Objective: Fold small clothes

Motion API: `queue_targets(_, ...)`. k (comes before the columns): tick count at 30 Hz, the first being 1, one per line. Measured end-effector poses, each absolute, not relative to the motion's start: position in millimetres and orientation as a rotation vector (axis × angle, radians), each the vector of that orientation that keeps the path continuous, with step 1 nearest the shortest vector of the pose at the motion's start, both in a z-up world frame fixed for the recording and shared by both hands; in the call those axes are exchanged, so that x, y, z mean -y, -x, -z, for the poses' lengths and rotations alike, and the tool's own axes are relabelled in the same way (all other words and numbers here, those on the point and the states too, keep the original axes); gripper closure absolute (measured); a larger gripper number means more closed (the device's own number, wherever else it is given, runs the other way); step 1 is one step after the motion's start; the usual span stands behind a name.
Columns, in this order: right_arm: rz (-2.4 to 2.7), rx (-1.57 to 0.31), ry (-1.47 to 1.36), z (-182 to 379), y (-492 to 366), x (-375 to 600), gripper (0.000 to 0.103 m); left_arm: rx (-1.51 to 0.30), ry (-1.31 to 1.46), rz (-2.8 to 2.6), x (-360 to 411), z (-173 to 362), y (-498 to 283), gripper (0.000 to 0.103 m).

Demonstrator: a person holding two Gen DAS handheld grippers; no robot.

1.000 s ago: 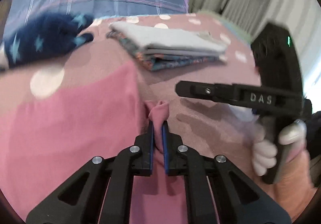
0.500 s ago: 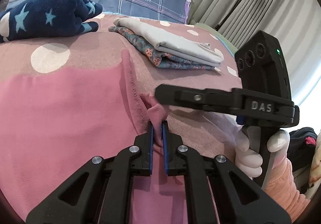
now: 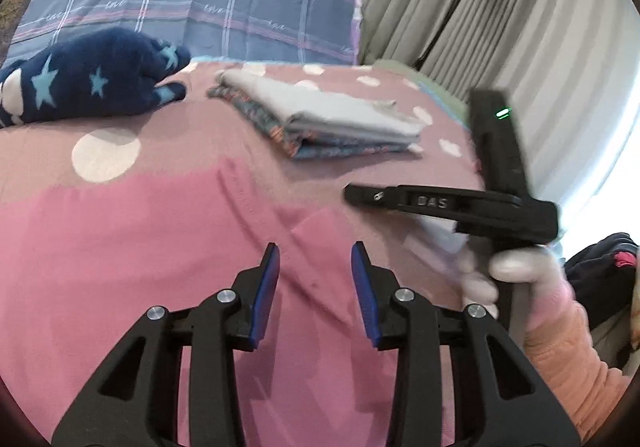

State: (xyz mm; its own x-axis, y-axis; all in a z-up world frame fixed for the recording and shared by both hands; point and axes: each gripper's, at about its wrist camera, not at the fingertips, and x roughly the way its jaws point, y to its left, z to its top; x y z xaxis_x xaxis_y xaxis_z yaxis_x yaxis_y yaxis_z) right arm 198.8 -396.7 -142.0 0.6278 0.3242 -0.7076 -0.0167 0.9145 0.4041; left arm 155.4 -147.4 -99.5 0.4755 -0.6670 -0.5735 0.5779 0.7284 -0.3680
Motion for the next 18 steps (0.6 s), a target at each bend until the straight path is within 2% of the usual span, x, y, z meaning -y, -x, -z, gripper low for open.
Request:
queue_targets(3, -0.289, -0.886, -0.510, 142, -199, 415, 0.102, -0.773, 0.128, 0.751, 148, 102, -158, 0.065)
queue_targets(5, -0.336, -0.907, -0.494, 139, -196, 410, 0.096, -0.810, 0.143, 0.715, 146, 108, -165, 0.065)
queue_targets(6, -0.382, -0.932, -0.499, 139, -195, 404, 0.091, -0.820, 0.154, 0.700, 144, 110, -168, 0.065)
queue_targets(7, -0.417, -0.948, -0.509, 140, -195, 398, 0.074, -0.830, 0.174, 0.672, 140, 111, -171, 0.065)
queue_targets(8, -0.440, -0.959, -0.508, 141, -195, 391, 0.065, -0.836, 0.189, 0.658, 137, 113, -173, 0.065)
queue_targets(11, -0.479, -0.991, -0.462, 144, -197, 375, 0.063, -0.865, 0.225, 0.661, 133, 118, -178, 0.065)
queue_targets(12, -0.479, -0.989, -0.460, 146, -198, 371, 0.065, -0.878, 0.225, 0.670, 135, 120, -180, 0.065)
queue_targets(13, -0.458, -0.981, -0.450, 148, -196, 368, 0.092, -0.891, 0.219, 0.690, 138, 122, -181, 0.065)
queue_targets(14, -0.416, -0.972, -0.437, 147, -196, 369, 0.098, -0.890, 0.216, 0.709, 140, 121, -180, 0.065)
queue_targets(18, -0.222, -0.902, -0.338, 138, -192, 383, 0.103, -0.893, 0.200, 0.854, 158, 121, -177, 0.064)
